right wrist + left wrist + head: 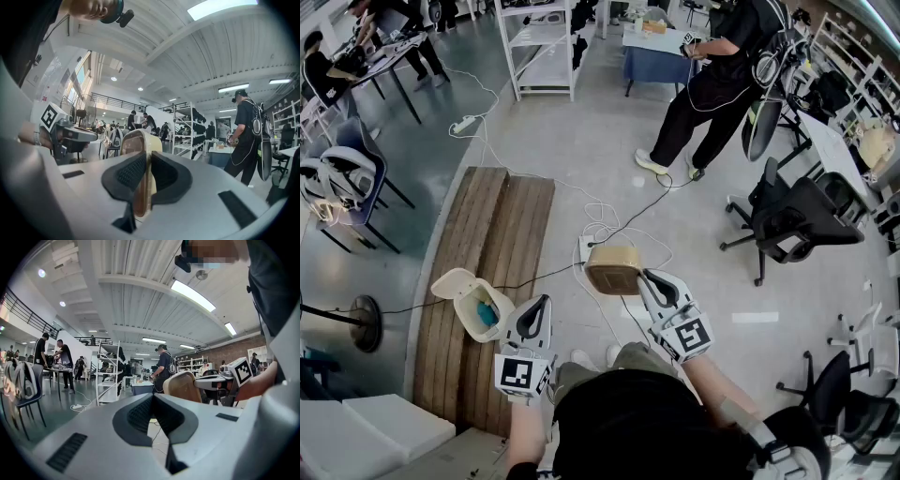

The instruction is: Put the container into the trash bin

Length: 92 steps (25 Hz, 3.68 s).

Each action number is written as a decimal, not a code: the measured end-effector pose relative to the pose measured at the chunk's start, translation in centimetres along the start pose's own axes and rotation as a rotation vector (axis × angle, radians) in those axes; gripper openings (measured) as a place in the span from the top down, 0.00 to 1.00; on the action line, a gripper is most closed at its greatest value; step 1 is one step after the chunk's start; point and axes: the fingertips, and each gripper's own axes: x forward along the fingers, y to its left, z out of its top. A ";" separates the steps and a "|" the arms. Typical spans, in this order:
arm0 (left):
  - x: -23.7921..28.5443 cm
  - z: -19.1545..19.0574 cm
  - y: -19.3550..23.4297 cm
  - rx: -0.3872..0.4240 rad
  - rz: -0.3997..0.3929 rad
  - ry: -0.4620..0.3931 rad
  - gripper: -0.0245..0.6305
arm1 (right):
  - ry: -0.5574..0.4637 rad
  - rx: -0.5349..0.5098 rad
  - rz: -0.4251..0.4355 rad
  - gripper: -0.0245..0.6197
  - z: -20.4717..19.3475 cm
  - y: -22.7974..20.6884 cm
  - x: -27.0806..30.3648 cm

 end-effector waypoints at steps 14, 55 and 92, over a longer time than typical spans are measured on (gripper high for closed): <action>-2.9 -2.0 7.4 -0.023 0.024 0.028 0.95 | 0.012 -0.001 0.043 0.89 0.1 5.1 6.7; 23.2 -2.8 24.5 -0.035 0.255 0.134 0.95 | -0.001 0.089 0.295 0.89 -1.2 -12.7 37.6; 2.9 -6.1 39.3 -0.170 0.693 0.125 0.95 | 0.076 0.016 0.734 0.89 0.6 11.8 51.2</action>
